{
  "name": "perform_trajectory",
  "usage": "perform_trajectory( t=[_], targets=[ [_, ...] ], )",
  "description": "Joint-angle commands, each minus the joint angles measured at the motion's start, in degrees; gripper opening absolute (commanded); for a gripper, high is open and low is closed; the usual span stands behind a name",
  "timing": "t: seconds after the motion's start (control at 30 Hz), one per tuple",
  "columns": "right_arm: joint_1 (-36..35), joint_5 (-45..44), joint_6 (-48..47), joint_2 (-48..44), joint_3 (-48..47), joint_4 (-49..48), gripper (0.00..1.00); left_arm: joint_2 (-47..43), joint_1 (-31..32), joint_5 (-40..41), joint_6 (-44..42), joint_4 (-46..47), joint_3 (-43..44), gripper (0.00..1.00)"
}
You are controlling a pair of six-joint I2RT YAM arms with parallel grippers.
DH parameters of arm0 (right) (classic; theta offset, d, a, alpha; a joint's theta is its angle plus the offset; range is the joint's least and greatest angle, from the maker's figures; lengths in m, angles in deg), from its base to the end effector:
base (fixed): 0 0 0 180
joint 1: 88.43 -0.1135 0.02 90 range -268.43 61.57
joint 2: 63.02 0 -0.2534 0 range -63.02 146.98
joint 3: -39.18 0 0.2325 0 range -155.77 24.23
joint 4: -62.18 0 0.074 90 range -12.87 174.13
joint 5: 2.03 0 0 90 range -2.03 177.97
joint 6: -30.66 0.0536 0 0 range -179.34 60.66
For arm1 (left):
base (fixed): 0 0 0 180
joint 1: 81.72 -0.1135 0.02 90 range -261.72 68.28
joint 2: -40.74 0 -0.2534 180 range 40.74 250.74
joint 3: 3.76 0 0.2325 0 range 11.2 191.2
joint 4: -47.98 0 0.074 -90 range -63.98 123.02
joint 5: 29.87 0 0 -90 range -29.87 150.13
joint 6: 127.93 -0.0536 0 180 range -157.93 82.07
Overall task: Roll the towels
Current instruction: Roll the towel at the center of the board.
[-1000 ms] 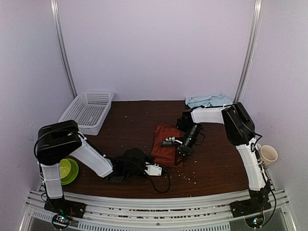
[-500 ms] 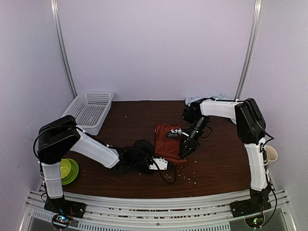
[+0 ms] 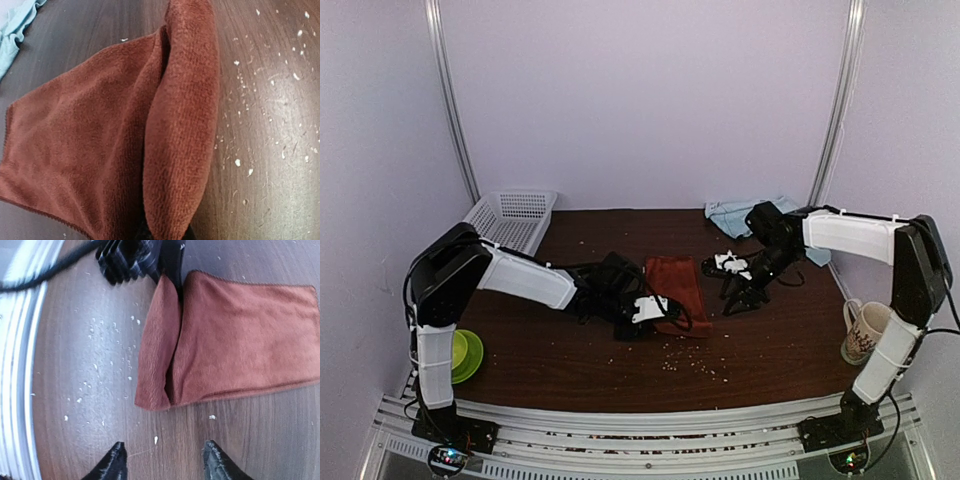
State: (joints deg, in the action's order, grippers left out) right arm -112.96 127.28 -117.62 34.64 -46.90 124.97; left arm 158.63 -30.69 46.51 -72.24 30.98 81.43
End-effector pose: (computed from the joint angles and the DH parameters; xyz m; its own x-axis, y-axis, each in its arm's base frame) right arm 0.2703 0.1607 0.2068 -0.0553 -0.7487 -0.6606 -0.9958 -0.0073 0.0916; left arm 0.2517 -0.3312 0.1157 0.0837 0.7676 -0.6355 0.9736 0.0728 0.2162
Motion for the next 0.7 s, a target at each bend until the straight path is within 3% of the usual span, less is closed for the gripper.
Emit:
perform_trajectory(
  t=[0.0,0.27,0.67],
  targets=[
    [-0.7,-4.4,-6.4,-9.7,13.1,-22.1,0.59,4.1,-1.9,-10.3,4.2,-10.9,3.2,0.0],
    [-6.9,-7.5,-11.1,-22.3,32.7,-48.7,0.73,10.1,-4.1,-18.2,8.1,-18.8,10.4,0.0],
    [-20.8,-29.3,-9.2,-12.2,40.6,-74.0,0.68,13.0,-5.4,-19.1,8.9,-21.4,12.7,0.0]
  ],
)
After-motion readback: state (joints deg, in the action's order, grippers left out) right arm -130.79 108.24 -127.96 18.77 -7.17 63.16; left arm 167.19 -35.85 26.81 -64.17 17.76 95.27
